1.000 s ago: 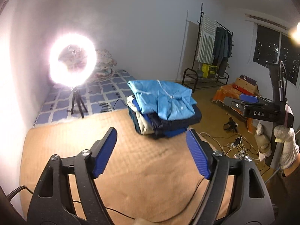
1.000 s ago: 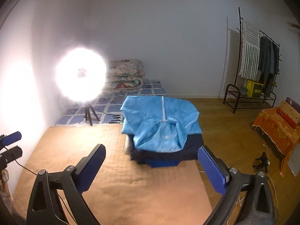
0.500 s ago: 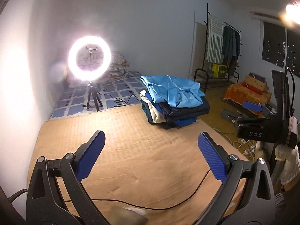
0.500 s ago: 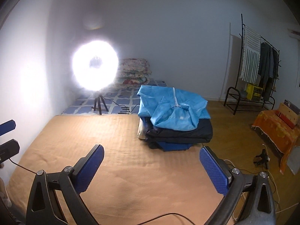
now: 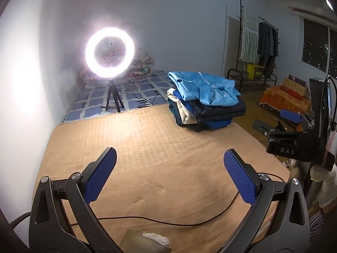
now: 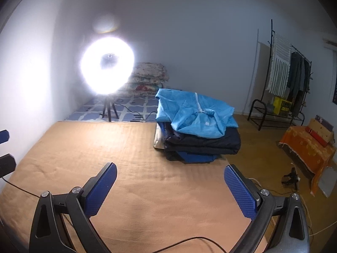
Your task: Fold large clothes
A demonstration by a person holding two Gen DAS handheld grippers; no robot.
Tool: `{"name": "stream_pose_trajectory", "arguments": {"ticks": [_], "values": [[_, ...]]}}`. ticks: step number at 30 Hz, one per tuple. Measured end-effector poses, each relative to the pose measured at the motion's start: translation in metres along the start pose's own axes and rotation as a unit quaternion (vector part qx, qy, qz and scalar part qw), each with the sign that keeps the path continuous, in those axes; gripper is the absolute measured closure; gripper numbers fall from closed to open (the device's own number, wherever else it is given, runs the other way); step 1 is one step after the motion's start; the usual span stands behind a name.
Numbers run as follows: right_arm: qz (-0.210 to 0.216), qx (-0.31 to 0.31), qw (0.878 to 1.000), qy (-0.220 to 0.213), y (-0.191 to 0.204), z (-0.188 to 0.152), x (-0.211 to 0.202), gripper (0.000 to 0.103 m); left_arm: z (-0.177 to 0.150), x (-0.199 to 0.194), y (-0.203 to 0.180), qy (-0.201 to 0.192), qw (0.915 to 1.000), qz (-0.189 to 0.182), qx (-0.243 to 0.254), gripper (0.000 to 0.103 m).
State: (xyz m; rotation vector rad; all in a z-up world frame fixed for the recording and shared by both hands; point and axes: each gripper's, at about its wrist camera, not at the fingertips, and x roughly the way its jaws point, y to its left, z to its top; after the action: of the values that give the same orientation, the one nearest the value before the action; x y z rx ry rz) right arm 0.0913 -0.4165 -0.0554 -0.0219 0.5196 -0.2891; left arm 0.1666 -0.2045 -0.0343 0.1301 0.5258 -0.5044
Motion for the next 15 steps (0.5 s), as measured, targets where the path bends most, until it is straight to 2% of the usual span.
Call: {"name": "stream_pose_trajectory", "arguments": {"ticks": [7, 15], "values": [[0.001, 0.025, 1.000, 0.012, -0.0063, -0.0064, 0.0037, 0.000, -0.0048, 0.0041, 0.0030, 0.006, 0.9999, 0.011, 0.005, 0.000], [0.000, 0.019, 1.000, 0.017, -0.0015, -0.0088, 0.0061, 0.000, -0.0066, 0.0028, 0.0029, 0.002, 0.9999, 0.014, 0.007, 0.000]]}}
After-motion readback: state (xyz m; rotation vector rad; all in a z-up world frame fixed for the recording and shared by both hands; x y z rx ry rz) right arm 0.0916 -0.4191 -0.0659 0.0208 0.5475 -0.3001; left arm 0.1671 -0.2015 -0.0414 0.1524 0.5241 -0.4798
